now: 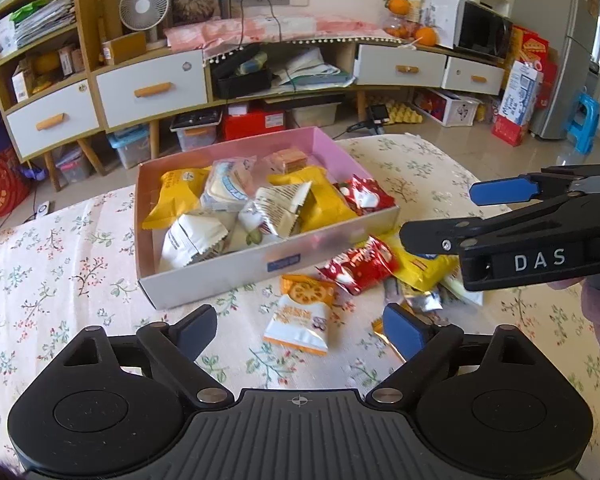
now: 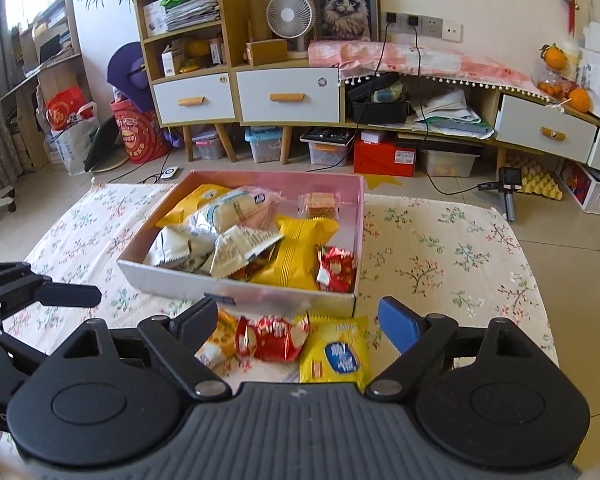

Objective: Organize snacks
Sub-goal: 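Withdraw both open tools from the box toward the remaining snacks, then grasp the gold bar with the left tool while the right tool grasps the cream biscuit pack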

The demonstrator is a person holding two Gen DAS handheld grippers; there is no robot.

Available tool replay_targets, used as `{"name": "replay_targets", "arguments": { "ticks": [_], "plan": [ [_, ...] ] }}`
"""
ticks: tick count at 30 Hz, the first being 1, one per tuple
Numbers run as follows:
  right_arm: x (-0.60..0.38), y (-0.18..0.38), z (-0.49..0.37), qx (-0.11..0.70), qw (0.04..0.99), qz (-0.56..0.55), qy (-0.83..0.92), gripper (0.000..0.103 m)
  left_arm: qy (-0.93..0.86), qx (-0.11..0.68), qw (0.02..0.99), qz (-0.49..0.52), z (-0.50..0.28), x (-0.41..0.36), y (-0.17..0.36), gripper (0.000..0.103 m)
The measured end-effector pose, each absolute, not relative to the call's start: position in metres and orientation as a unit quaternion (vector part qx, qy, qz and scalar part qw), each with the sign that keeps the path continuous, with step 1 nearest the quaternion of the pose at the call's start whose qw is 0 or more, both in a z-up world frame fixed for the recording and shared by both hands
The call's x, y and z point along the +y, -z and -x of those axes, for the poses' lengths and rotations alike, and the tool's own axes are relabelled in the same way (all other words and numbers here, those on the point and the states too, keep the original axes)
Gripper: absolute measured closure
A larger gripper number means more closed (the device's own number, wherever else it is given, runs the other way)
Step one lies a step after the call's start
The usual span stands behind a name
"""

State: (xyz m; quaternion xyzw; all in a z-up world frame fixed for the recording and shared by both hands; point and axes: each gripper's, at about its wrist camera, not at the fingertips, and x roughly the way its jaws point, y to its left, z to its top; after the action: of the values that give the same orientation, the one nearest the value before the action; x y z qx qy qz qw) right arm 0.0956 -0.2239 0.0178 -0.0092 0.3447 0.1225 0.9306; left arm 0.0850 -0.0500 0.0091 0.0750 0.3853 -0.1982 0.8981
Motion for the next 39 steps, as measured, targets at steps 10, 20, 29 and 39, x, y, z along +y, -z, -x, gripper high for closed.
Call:
{"name": "replay_targets", "arguments": {
  "ticks": [10, 20, 29, 39],
  "plan": [
    [-0.219, -0.004, -0.072, 0.344, 0.928, 0.039, -0.137, 0.004, 0.203, 0.39, 0.895, -0.077, -0.065, -0.046, 0.002, 0.003],
    [-0.219, 0.007, -0.053, 0.355, 0.918, 0.051, -0.171, 0.0, 0.217, 0.39, 0.891, -0.088, -0.043, -0.048, 0.016, 0.002],
    [-0.237, 0.02, -0.049, 0.366, 0.913, 0.075, -0.163, 0.0, 0.225, 0.379, 0.89, -0.112, -0.032, -0.071, 0.036, 0.002],
    [-0.271, 0.029, -0.063, 0.372, 0.908, 0.083, -0.174, 0.002, 0.207, 0.394, 0.891, -0.086, -0.04, -0.111, 0.049, 0.003]
  ]
}}
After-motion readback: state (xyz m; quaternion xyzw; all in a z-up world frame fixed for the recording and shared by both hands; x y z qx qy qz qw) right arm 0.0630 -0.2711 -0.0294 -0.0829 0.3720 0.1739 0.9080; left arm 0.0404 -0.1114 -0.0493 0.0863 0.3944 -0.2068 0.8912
